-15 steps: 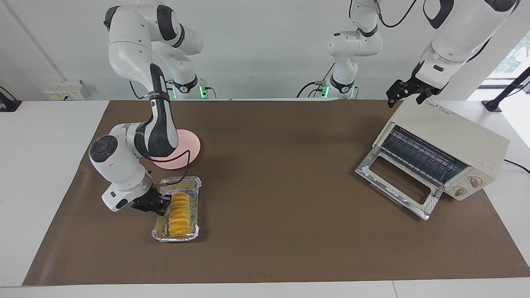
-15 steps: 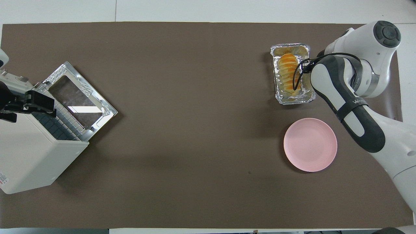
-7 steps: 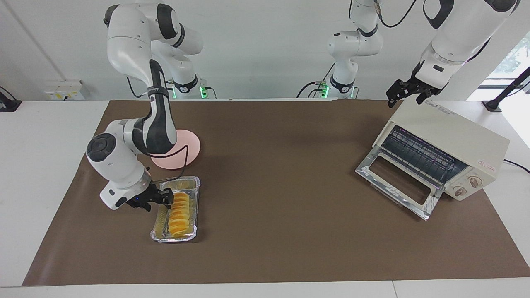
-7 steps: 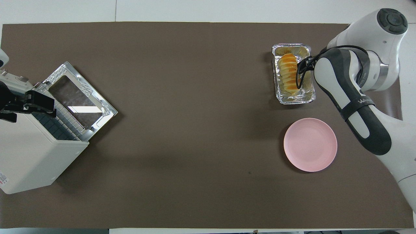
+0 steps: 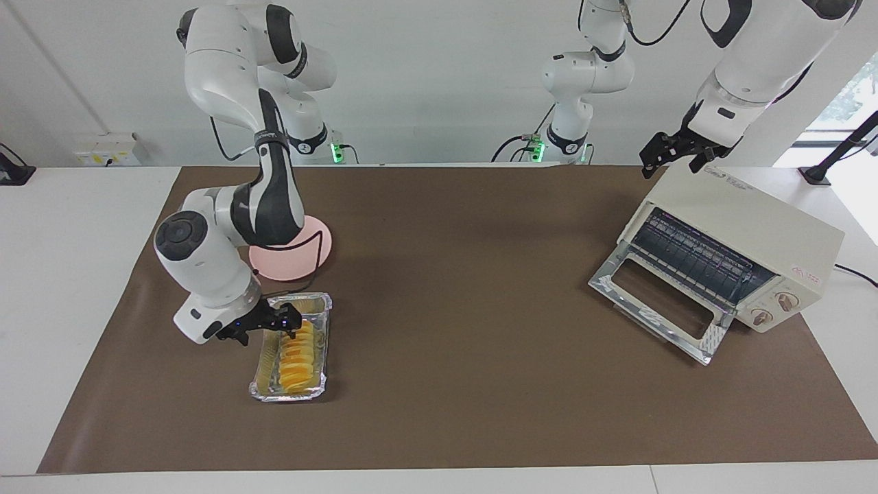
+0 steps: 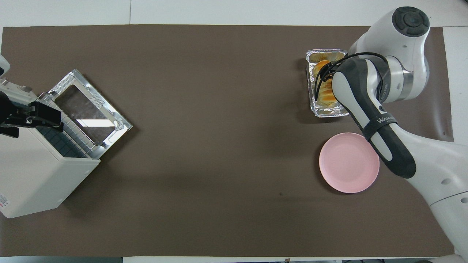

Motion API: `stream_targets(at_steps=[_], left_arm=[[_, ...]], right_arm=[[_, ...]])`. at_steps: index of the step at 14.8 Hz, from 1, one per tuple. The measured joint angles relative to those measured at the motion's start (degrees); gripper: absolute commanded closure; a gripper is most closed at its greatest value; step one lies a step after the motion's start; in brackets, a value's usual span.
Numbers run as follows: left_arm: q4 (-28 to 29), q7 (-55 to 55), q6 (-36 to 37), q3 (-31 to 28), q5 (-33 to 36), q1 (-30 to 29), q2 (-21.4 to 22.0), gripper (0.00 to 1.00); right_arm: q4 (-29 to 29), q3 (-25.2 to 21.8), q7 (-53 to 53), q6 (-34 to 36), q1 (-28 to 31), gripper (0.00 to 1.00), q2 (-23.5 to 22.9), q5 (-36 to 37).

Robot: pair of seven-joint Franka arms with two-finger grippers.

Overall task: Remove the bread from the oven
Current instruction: 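Grasp the bread slices in the tray with the right gripper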

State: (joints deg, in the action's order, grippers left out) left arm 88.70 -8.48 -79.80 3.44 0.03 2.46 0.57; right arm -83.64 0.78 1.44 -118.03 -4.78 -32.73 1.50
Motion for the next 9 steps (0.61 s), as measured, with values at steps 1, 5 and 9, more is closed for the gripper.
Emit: stream_targets(at_steps=[1, 5, 9], left_arm=[[0.0, 0.0, 0.0, 0.0, 0.0, 0.0, 0.0, 0.0], [0.0, 0.0, 0.0, 0.0, 0.0, 0.0, 0.0, 0.0], [0.0, 0.0, 0.0, 0.0, 0.0, 0.0, 0.0, 0.0]], right_arm=[[-0.1, 0.0, 0.4, -0.6, -0.1, 0.0, -0.4, 0.1], [-0.7, -0.1, 1.6, -3.2, -0.3, 0.0, -1.8, 0.2], [-2.2, -0.1, 3.5, -5.9, -1.0, 0.2, -2.3, 0.8]])
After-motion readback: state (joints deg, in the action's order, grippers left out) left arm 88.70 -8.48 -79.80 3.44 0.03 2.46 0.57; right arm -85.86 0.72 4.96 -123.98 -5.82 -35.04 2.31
